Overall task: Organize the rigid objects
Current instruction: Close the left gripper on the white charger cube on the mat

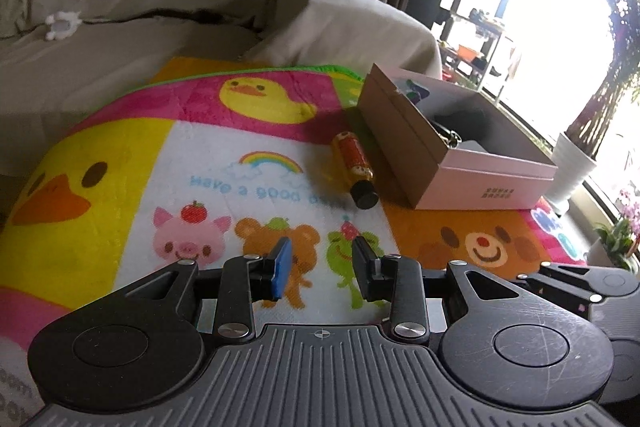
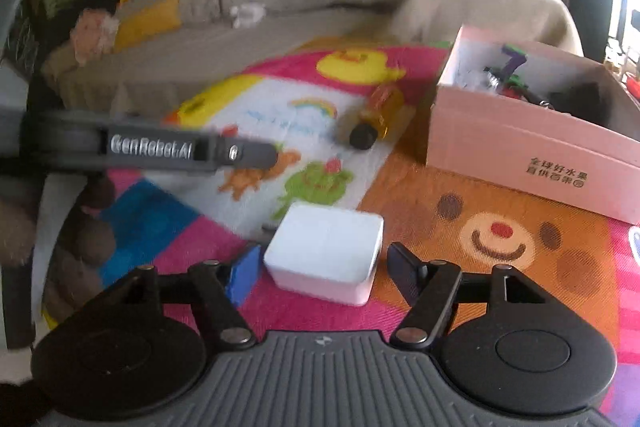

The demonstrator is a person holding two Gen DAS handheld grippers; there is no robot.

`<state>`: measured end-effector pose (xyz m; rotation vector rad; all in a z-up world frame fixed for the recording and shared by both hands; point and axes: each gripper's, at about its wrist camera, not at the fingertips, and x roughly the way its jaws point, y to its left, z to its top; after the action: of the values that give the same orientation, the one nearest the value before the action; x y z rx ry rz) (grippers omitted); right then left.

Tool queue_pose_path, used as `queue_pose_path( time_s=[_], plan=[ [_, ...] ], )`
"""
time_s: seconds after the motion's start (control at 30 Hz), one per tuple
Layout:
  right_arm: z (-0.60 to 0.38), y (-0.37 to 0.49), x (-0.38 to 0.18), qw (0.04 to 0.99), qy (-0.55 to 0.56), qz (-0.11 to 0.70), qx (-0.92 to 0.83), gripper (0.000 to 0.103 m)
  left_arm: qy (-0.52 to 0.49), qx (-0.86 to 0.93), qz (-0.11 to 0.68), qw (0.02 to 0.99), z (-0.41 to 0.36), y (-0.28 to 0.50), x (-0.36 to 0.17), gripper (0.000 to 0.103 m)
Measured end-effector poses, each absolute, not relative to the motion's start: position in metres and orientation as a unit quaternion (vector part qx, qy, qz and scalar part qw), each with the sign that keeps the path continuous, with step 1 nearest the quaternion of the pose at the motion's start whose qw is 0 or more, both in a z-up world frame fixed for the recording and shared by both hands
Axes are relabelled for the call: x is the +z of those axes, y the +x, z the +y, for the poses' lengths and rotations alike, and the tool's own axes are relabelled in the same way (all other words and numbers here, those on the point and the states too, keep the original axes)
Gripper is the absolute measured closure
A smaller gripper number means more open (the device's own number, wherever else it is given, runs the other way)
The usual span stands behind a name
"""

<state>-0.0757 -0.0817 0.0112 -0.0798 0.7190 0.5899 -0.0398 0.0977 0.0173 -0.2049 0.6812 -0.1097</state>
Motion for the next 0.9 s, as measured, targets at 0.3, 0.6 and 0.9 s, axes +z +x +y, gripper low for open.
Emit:
queue_pose_path(
  time_s=[0.3,0.6,0.9],
  plan=[
    [-0.109,-0.094,0.009,0.911,-0.077,0.320,0.247,0.049,-0.081,-0.084,0.316,0.941,0.082,-0.009,0.022,0.067],
    [-0.129,-0.091,0.003,0.910,-0.027,0.327,0.254,0.043,-0.048,-0.044,0.329,0.942,0.052,0.057,0.013,0.065],
    [-0.135,-0.090,0.003,0.908,-0.001,0.327,0.262,0.043,-0.026,-0.078,0.344,0.935,0.048,0.047,0.000,0.071]
  ],
)
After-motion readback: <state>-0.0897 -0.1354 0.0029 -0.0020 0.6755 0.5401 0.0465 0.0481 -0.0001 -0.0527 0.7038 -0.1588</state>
